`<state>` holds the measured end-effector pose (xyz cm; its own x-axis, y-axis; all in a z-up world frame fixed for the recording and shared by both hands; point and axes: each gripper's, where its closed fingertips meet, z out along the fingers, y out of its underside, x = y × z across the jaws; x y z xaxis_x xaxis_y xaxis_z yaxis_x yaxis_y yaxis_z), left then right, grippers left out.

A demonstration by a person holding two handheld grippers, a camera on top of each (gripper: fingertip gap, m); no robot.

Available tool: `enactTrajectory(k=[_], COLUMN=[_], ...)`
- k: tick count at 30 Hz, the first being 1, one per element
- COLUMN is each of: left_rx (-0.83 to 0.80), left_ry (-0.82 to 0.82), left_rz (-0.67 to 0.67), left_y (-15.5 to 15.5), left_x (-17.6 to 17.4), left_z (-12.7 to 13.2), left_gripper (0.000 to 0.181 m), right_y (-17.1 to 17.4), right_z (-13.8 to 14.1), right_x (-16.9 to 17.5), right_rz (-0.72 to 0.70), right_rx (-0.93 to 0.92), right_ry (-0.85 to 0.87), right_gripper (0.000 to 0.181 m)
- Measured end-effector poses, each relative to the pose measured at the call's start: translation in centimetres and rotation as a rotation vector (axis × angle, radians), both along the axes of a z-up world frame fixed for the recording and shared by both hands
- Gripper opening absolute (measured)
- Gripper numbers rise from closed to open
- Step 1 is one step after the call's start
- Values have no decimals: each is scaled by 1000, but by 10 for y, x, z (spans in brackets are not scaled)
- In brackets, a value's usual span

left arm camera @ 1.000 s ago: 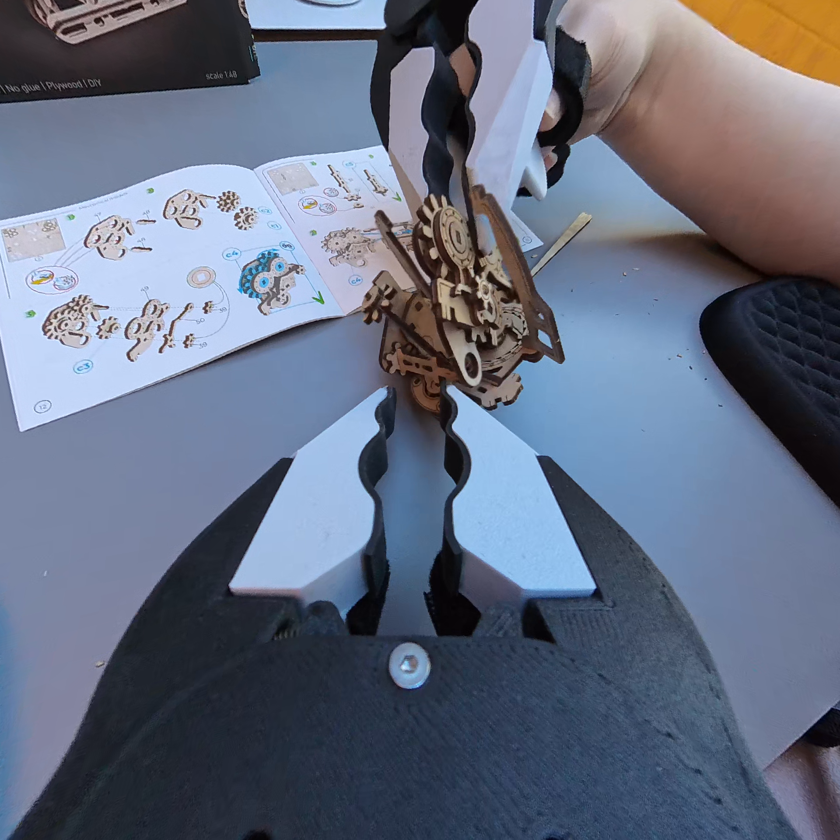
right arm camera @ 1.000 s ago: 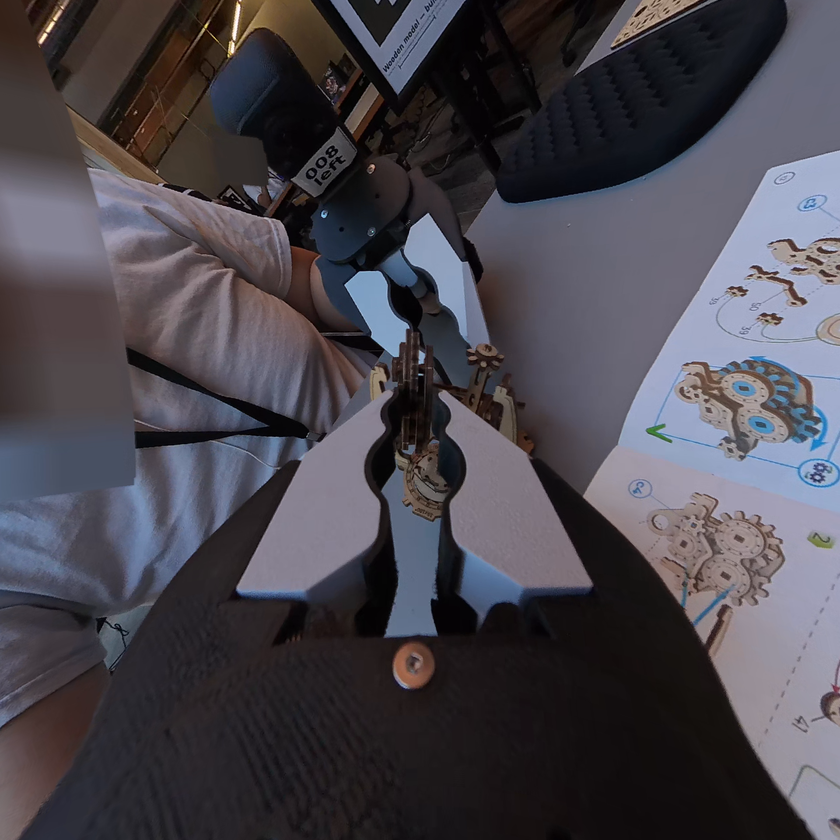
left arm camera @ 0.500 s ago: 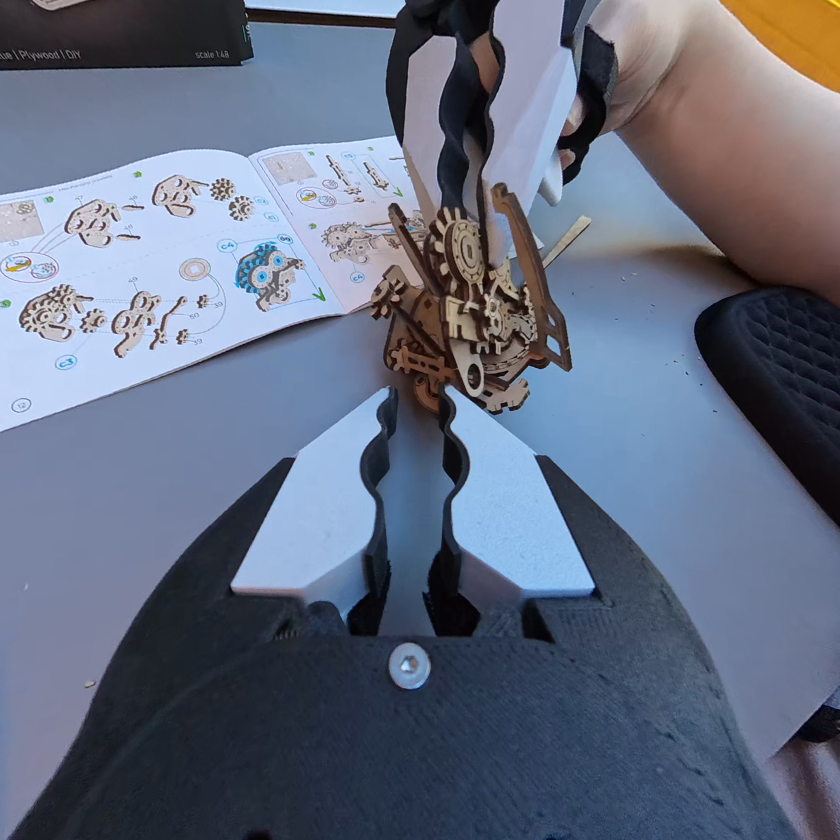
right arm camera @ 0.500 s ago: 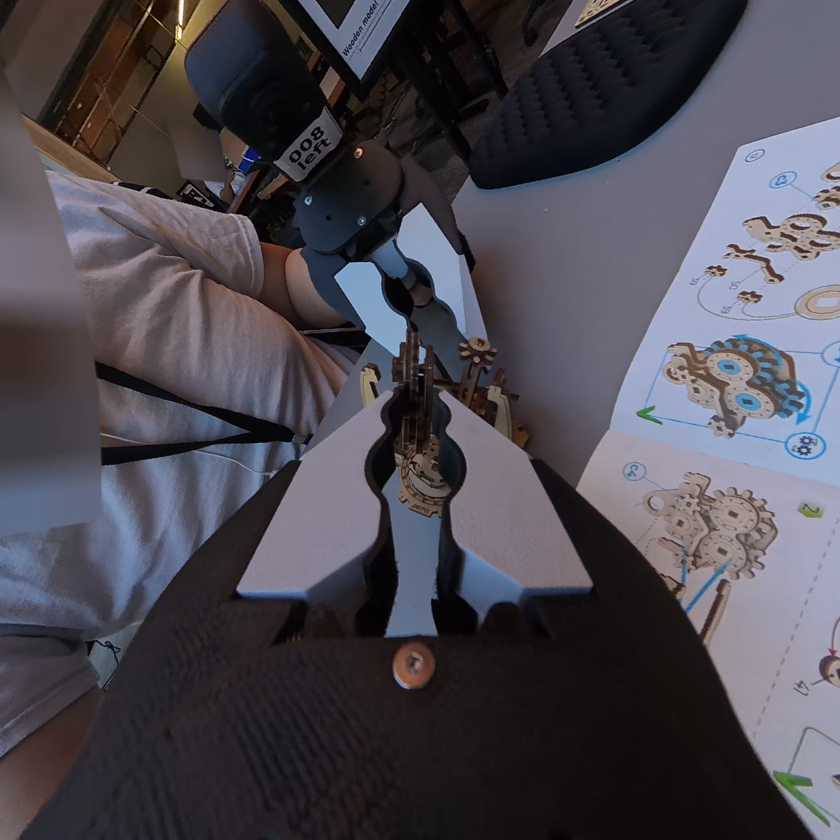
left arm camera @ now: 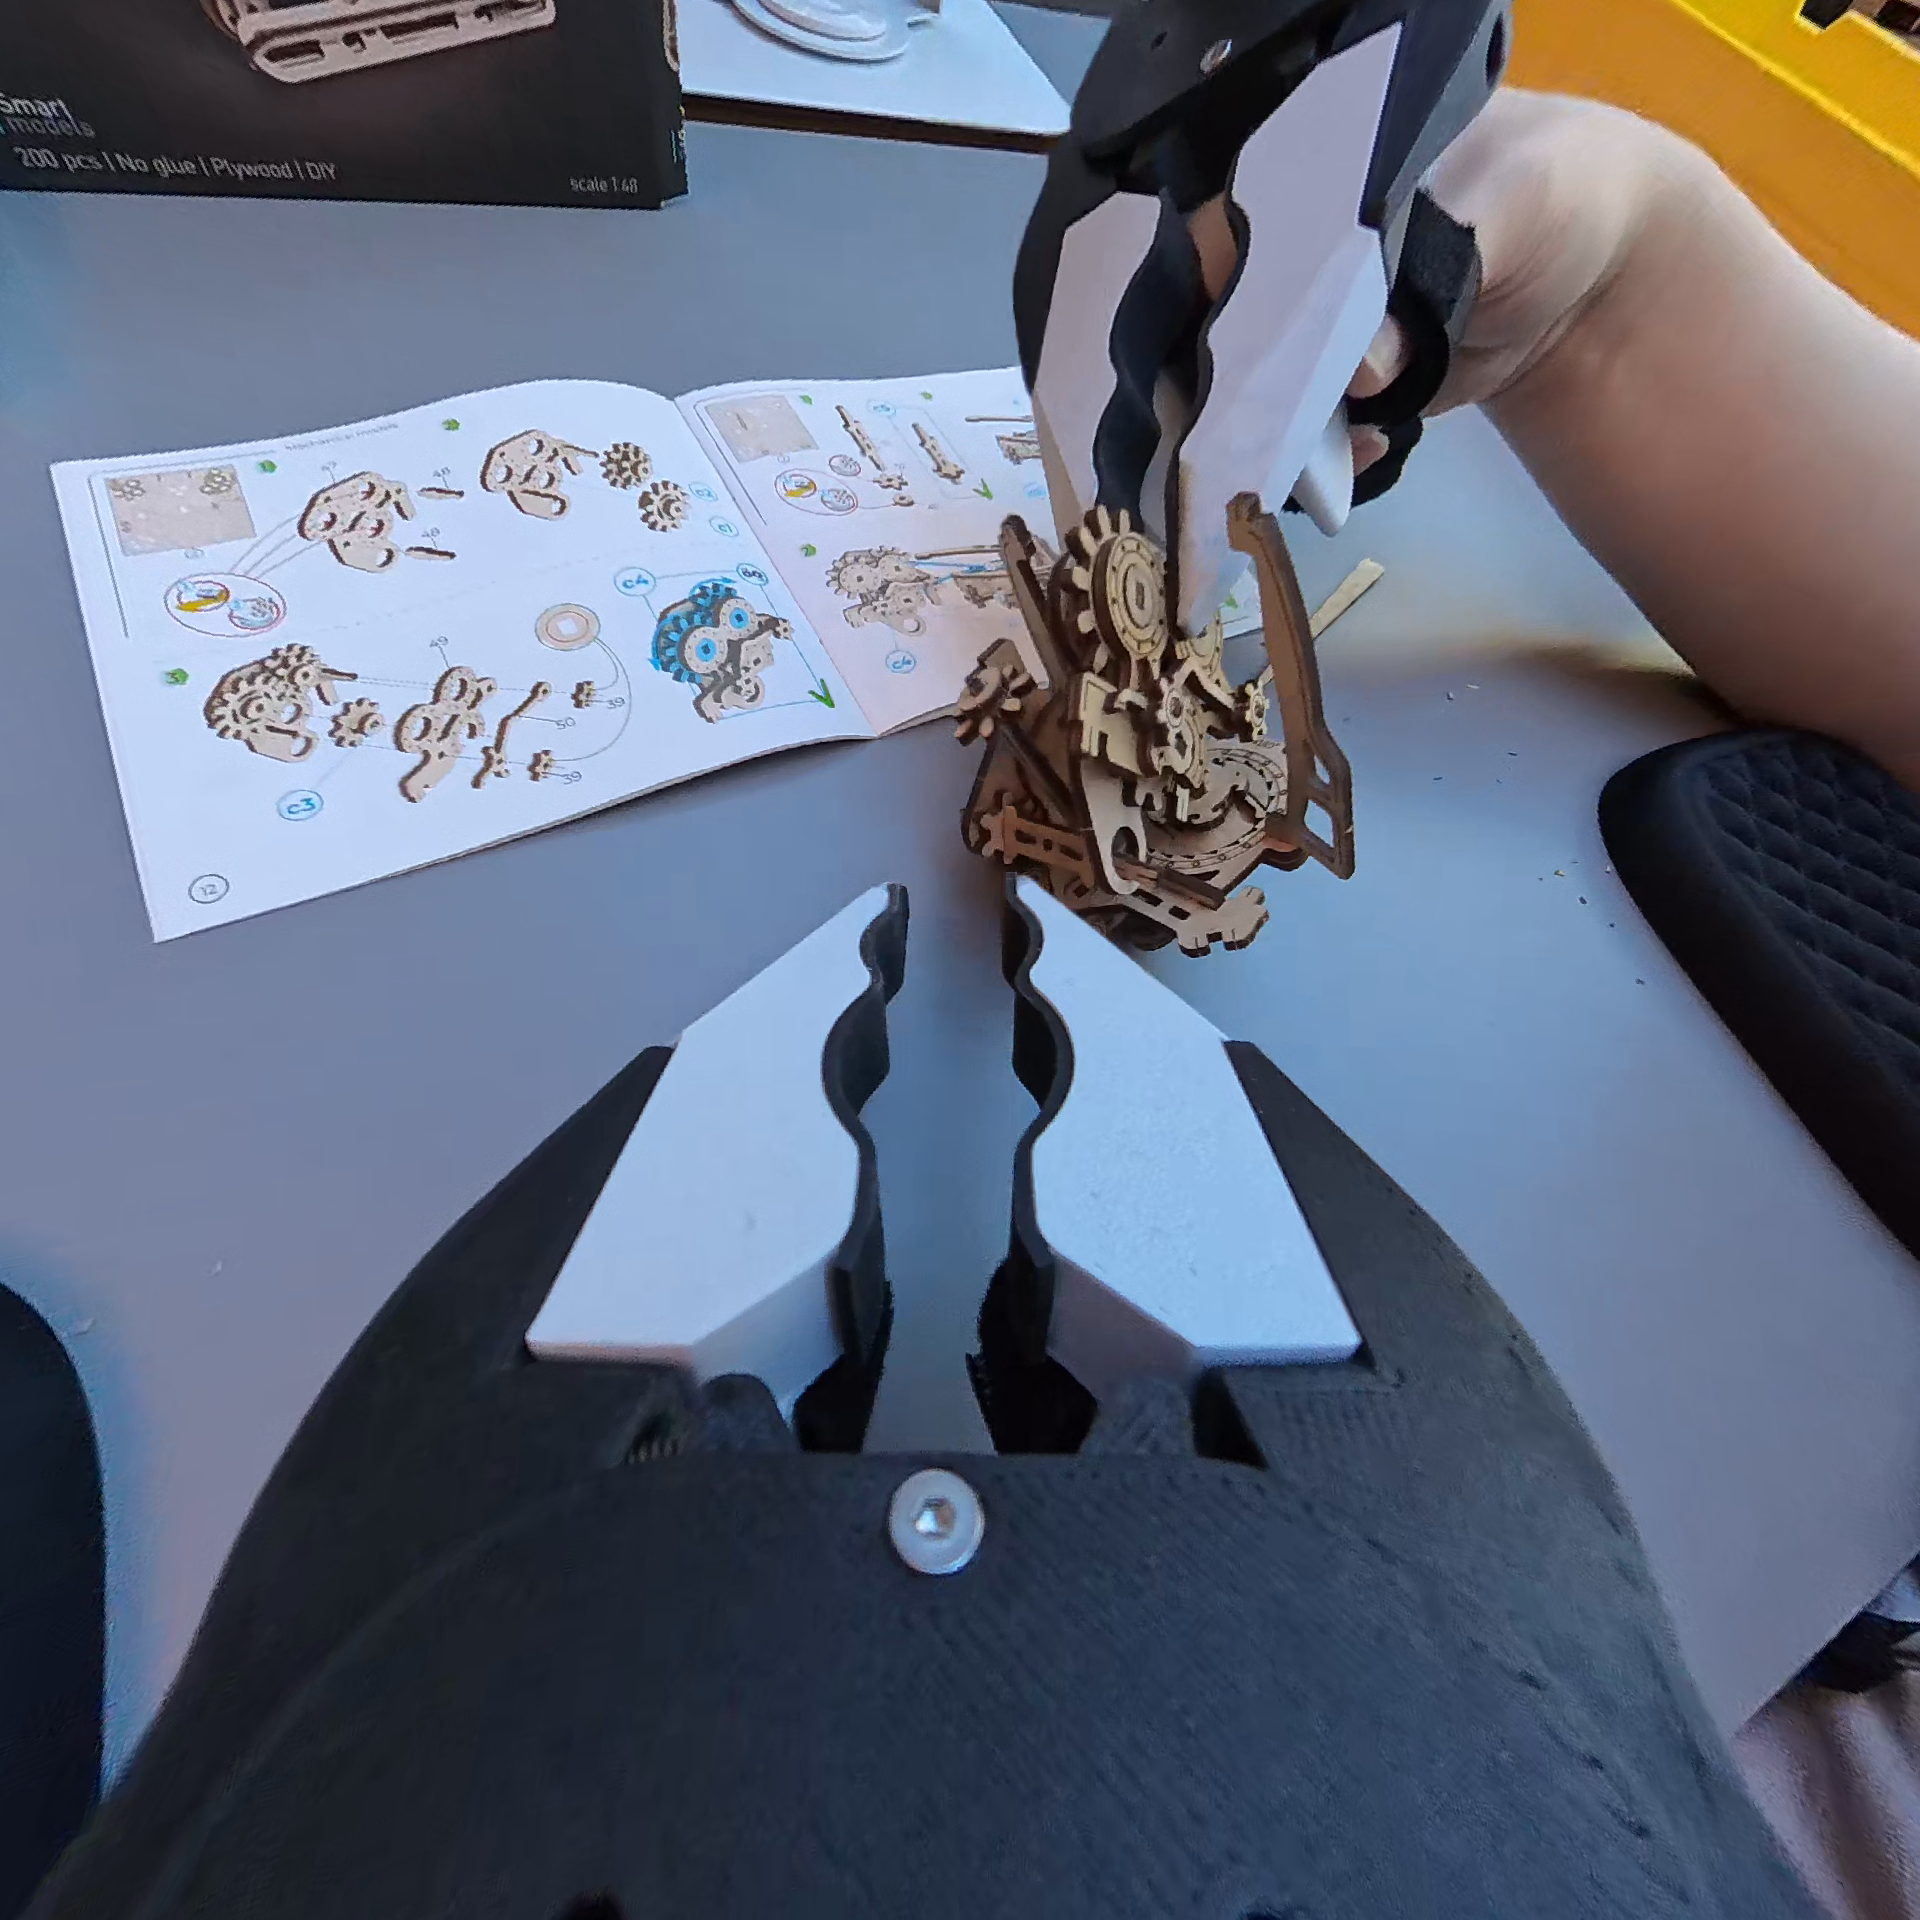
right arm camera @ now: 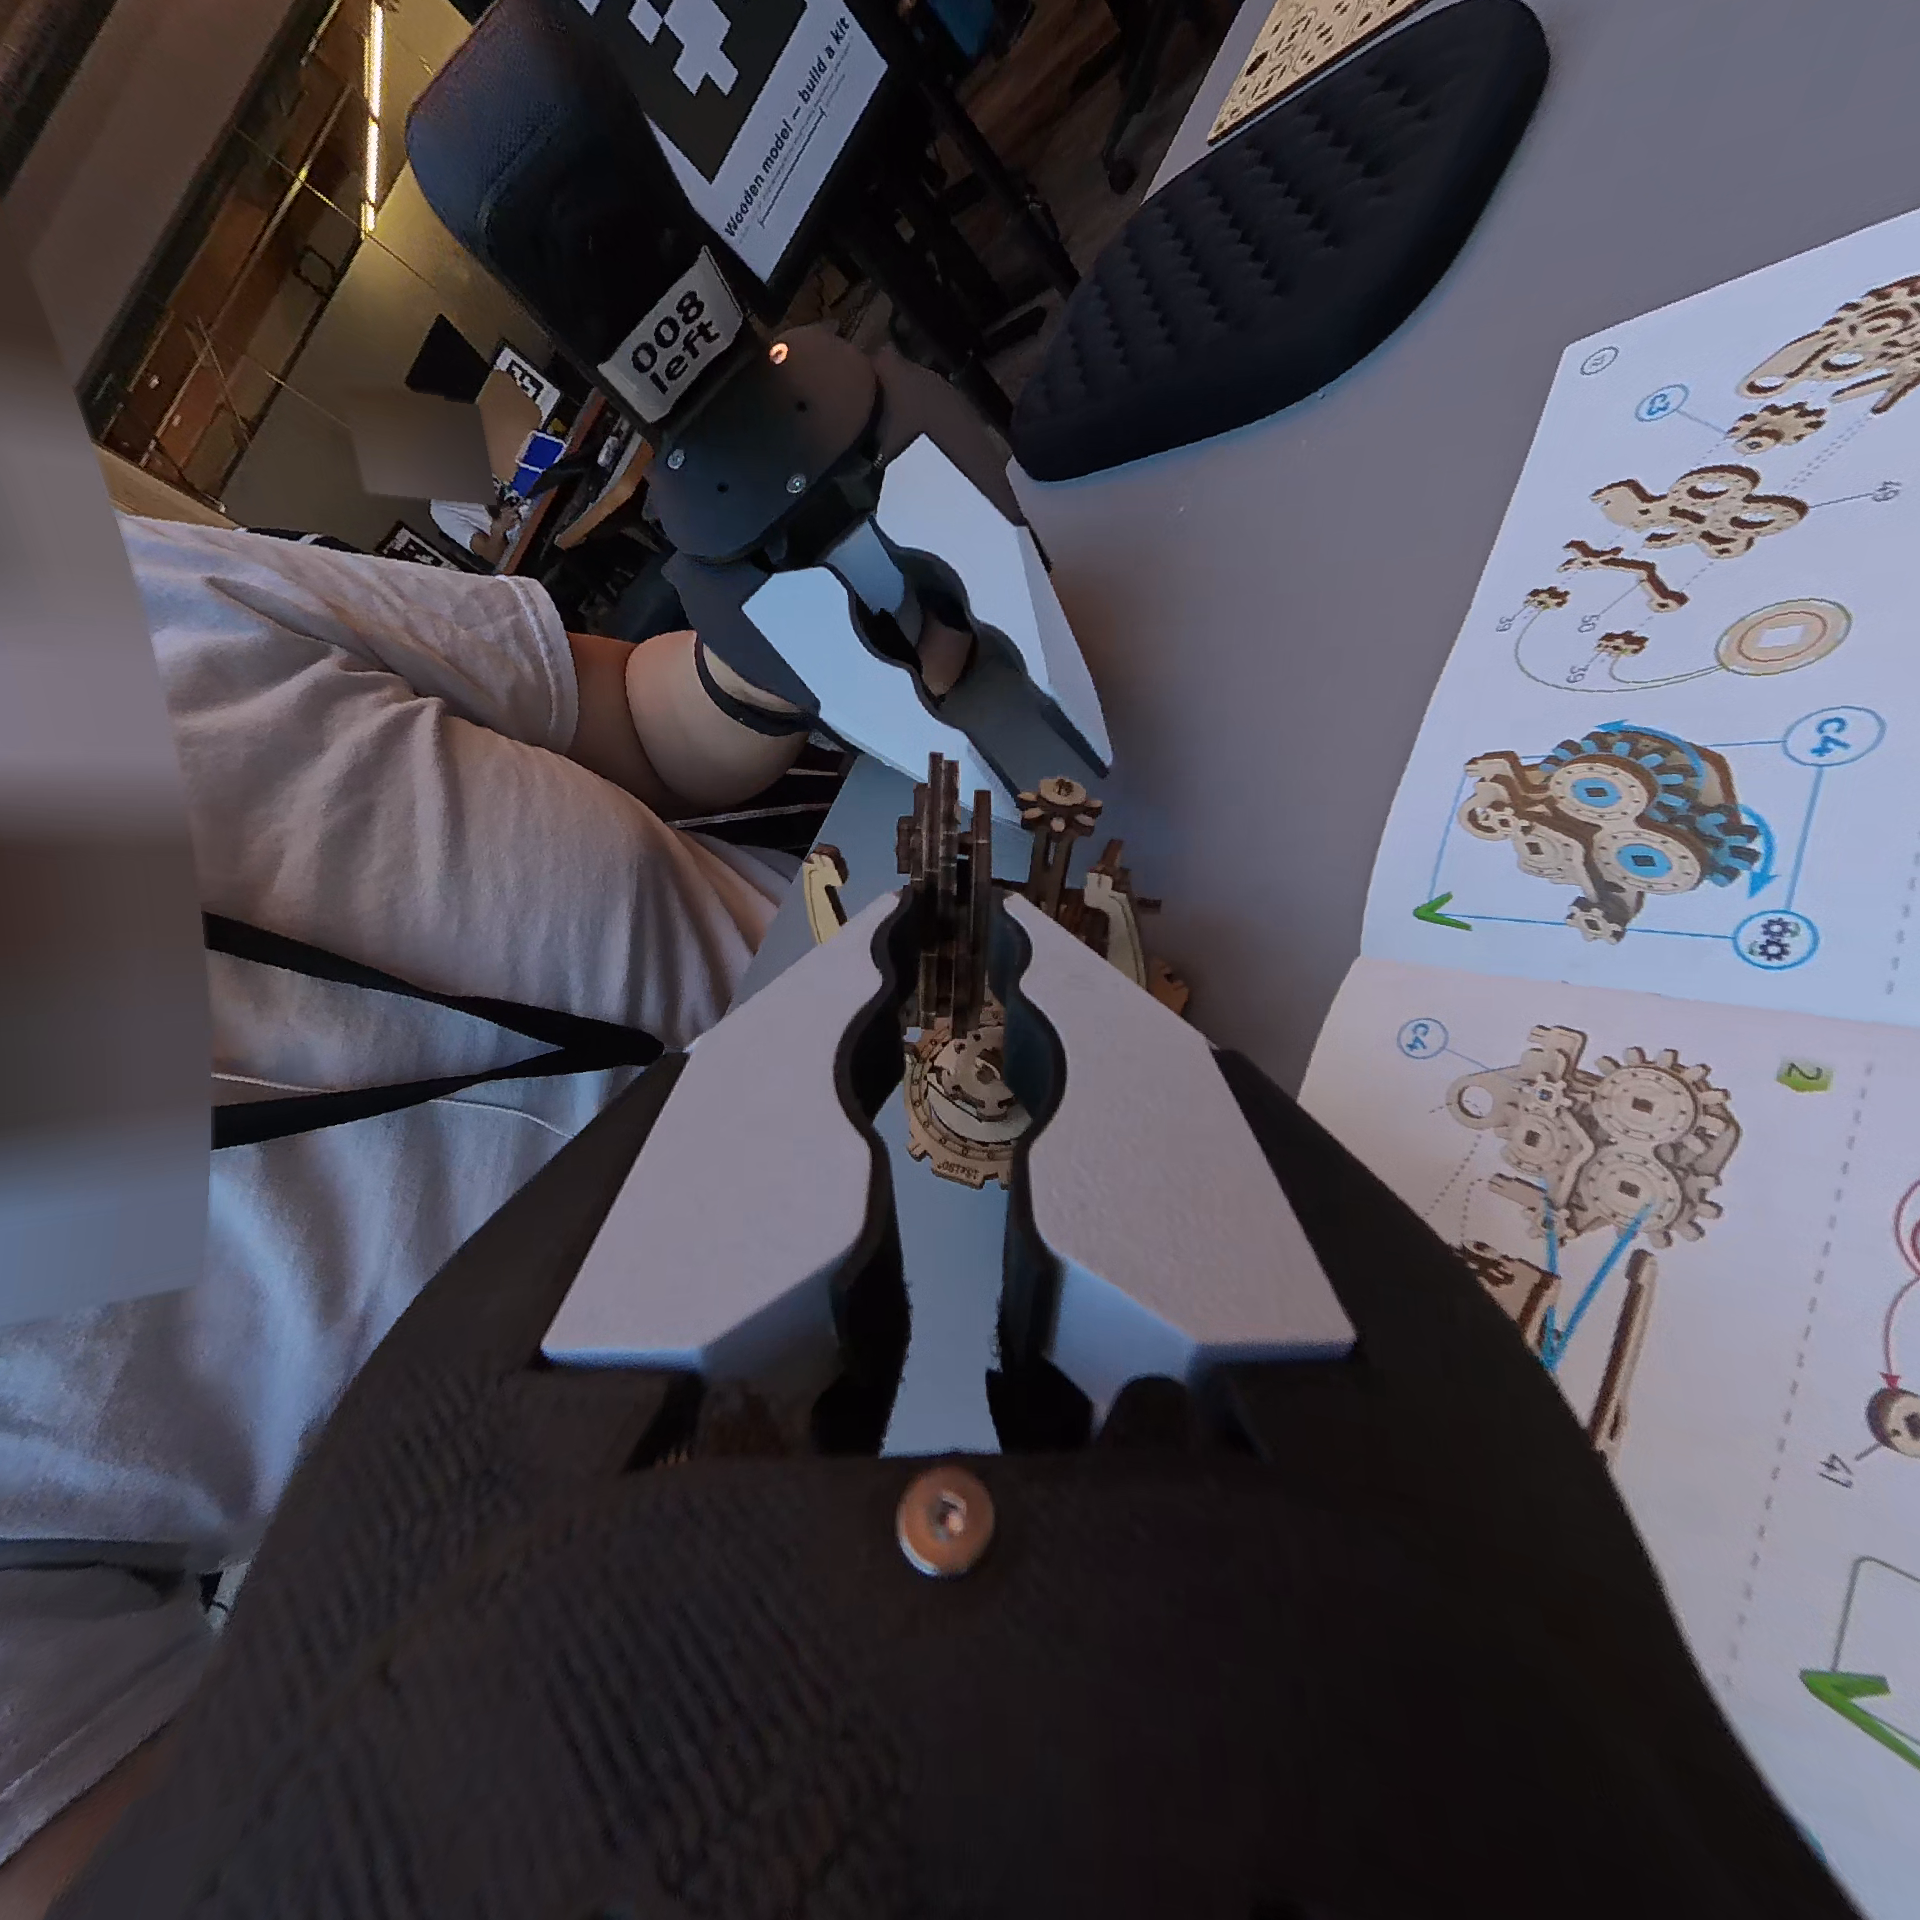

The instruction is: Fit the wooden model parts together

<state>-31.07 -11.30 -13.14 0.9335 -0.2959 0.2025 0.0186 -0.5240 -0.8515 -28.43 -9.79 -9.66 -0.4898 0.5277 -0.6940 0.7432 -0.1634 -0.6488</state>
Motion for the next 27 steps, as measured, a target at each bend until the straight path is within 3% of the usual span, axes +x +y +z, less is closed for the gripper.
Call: enactTrajectory(k=[10, 27], left_rx=[40, 7], left_ry=[-271, -156], left_rz=[-89, -121], left_y=[-3, 0], left_x=[3, 12], left_z=[17, 5], left_gripper=[19, 18], right_y=[-1, 4], right_z=[-5, -3], right_x=[2, 6], right_rz=[-39, -159], right_rx=[4, 51], right_ry=[-11, 51], right_gripper=[10, 10])
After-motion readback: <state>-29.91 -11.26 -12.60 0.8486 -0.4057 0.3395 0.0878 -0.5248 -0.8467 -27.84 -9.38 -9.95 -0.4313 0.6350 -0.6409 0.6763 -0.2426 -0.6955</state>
